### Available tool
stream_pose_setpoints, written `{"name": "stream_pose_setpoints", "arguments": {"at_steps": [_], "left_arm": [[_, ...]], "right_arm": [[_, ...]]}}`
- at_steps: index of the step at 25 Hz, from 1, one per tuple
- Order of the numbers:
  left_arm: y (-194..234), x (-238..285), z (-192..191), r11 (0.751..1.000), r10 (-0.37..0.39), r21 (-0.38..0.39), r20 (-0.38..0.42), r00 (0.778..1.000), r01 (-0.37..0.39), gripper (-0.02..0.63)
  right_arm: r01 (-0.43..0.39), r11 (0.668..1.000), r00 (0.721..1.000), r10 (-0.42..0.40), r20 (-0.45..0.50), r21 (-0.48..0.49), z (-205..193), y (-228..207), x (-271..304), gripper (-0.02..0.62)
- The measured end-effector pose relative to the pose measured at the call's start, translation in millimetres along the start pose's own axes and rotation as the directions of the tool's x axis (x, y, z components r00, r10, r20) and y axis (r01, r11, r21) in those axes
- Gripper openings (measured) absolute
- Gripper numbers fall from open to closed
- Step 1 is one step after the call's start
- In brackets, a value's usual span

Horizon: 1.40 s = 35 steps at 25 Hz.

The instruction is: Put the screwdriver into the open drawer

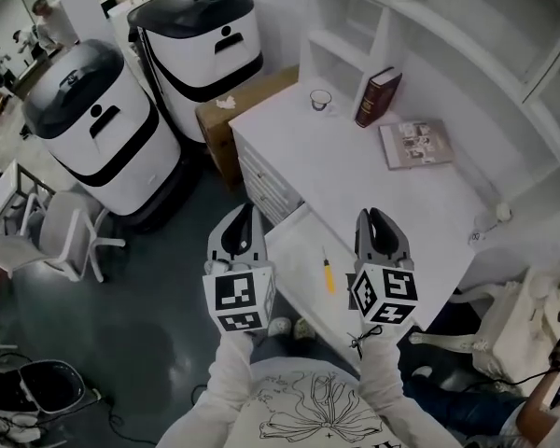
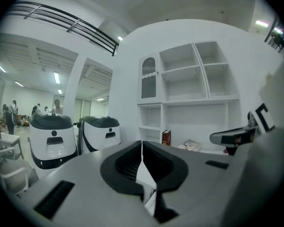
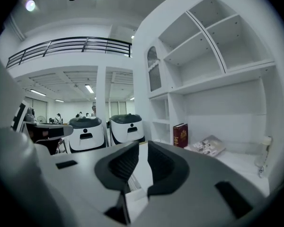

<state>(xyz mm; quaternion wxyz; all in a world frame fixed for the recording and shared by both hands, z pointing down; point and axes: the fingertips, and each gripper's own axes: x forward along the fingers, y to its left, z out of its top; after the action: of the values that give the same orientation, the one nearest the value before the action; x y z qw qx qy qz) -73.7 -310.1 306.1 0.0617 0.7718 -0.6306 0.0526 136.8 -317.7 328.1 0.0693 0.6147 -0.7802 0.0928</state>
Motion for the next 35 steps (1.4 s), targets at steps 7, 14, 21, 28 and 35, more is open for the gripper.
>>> {"name": "stream_pose_setpoints", "arguments": {"at_steps": [7, 14, 21, 28, 35], "left_arm": [[4.3, -9.6, 21.2, 1.0, 0.01, 0.01, 0.036, 0.999, -0.011, 0.009], [8.0, -16.7, 31.3, 1.0, 0.023, 0.014, 0.059, 0.998, -0.023, 0.009], [8.4, -20.5, 30.0, 0.999, 0.03, 0.012, 0.059, 0.998, -0.031, 0.009], [4.8, -21.9, 30.9, 0.999, 0.029, 0.016, 0.062, 0.998, -0.03, 0.009], [4.9, -21.9, 29.6, 0.999, 0.027, 0.017, 0.06, 0.998, -0.028, 0.009]], "right_arm": [[0.002, 1.0, 0.999, -0.001, 0.047, -0.021, 24.2, 8.5, -6.6, 0.046], [-0.001, 1.0, 0.998, 0.002, 0.061, -0.025, 30.3, 13.0, -8.6, 0.035], [-0.006, 1.0, 0.998, 0.008, 0.069, -0.025, 30.7, 15.0, -10.0, 0.029], [-0.016, 0.999, 0.997, 0.019, 0.07, -0.037, 30.1, 18.0, -9.5, 0.029], [-0.016, 0.999, 0.997, 0.019, 0.076, -0.04, 30.3, 19.6, -9.0, 0.028]]}}
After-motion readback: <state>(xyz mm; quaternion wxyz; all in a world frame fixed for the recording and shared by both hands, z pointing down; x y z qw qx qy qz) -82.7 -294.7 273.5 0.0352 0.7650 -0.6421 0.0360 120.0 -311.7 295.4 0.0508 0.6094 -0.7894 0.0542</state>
